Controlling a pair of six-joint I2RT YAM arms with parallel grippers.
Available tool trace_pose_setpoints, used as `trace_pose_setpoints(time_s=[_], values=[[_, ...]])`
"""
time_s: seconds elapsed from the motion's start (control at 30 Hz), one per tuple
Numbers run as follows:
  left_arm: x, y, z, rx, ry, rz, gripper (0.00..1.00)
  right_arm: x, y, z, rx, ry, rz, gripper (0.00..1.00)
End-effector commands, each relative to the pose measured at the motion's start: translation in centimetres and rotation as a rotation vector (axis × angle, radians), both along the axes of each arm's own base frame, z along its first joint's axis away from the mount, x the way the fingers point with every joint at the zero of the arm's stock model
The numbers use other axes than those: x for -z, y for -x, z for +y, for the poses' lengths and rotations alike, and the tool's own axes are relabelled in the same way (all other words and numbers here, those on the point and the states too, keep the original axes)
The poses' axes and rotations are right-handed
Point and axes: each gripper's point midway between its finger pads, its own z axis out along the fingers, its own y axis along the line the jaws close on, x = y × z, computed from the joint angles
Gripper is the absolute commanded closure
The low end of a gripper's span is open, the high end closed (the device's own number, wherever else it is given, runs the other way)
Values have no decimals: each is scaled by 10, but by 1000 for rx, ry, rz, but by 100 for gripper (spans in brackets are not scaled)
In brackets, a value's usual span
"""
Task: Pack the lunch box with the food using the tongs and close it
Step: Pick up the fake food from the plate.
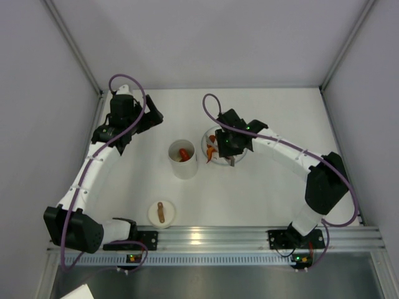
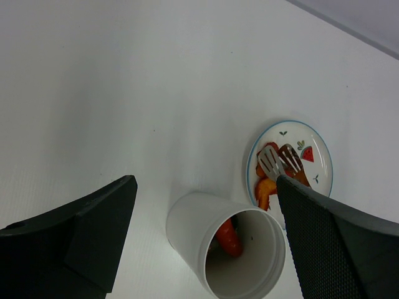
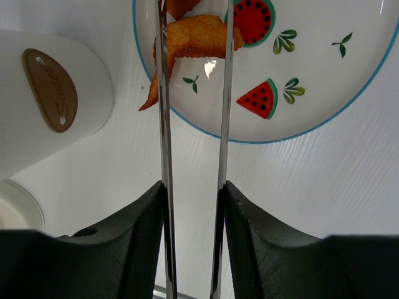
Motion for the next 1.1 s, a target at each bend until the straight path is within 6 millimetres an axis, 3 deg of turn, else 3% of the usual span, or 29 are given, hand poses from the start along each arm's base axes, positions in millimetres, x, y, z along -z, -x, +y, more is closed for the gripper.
trace_pose_setpoints(time_s=[0.0,0.3,0.53,1.07], values=[[-7,-2,-2,1,7,-22,1,-16,2,19,-32,-65,-18,60],[-7,-2,-1,-1,3,-23,1,-13,2,17,-35,-49,-19,60],[-8,-1,1,-8,-2,-26,1,-9,-1,18,-30,-43,-15,79],[-8,-1,1,-6,-2,-25,1,-61,-12,-18,67,-32,-146,83]])
